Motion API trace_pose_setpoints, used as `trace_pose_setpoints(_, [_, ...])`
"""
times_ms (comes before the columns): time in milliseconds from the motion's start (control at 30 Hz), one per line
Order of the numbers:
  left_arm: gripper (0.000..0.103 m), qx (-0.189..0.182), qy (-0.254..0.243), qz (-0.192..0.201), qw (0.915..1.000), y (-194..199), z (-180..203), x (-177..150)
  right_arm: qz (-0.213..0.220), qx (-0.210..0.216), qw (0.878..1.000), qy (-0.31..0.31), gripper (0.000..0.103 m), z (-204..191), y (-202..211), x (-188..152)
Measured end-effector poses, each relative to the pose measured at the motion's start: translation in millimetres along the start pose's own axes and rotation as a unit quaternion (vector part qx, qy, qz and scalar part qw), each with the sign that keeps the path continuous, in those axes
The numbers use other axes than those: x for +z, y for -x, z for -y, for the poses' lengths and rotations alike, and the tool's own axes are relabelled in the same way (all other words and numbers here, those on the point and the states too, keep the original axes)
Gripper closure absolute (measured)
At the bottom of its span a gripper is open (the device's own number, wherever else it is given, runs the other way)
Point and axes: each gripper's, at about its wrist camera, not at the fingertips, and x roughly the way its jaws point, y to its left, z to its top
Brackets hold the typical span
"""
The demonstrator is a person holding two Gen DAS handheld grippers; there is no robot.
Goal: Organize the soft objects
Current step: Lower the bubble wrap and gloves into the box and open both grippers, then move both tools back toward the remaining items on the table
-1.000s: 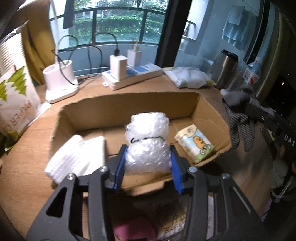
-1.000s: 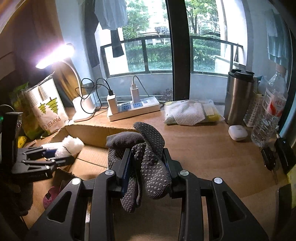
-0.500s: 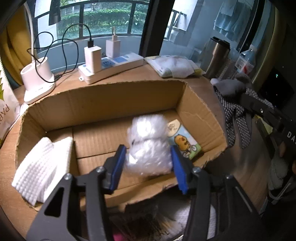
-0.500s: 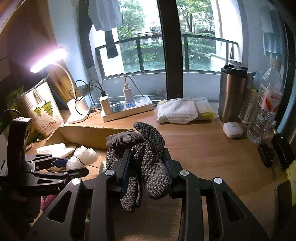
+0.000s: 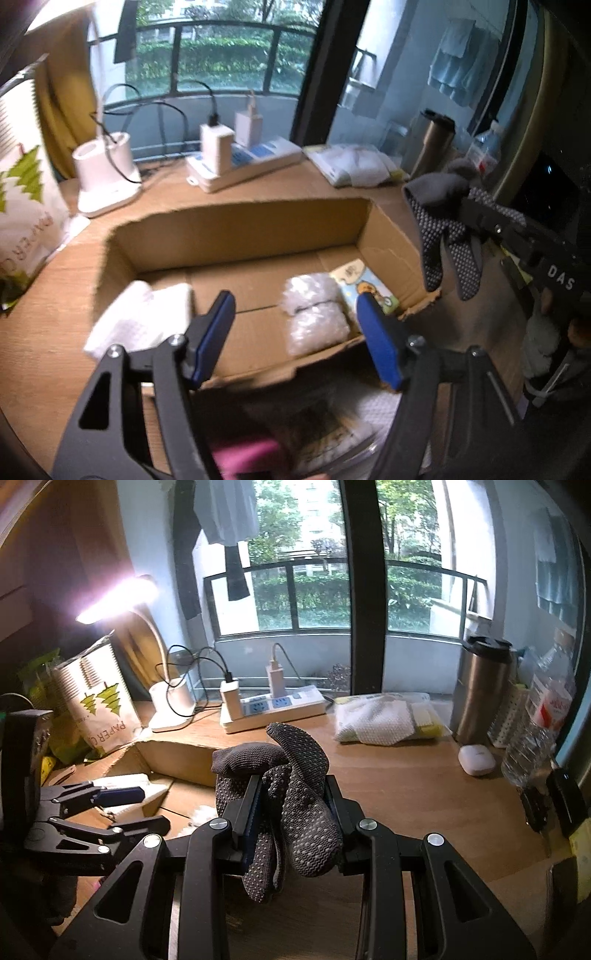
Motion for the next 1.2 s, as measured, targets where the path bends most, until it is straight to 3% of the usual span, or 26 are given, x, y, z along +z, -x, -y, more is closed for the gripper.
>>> trace_pose_setpoints(467, [0.033,0.049,0.055,0.051,0.9960,42,-61,-8,-0.033,0.038,0.999,0.013,0.068,-37,-52,16])
trace_pose_setpoints(667, [0.033,0.049,0.063,0.057,0.9952,44,-70,-10,-0.050,0.036,0.998,0.005,0.044,-41,-67,18])
trace_pose_setpoints(1200, [0.033,0.040,0.059,0.077,0.9945,66,-60,-23,-0.045,0.031,0.998,0.014,0.041,-55,-31,5])
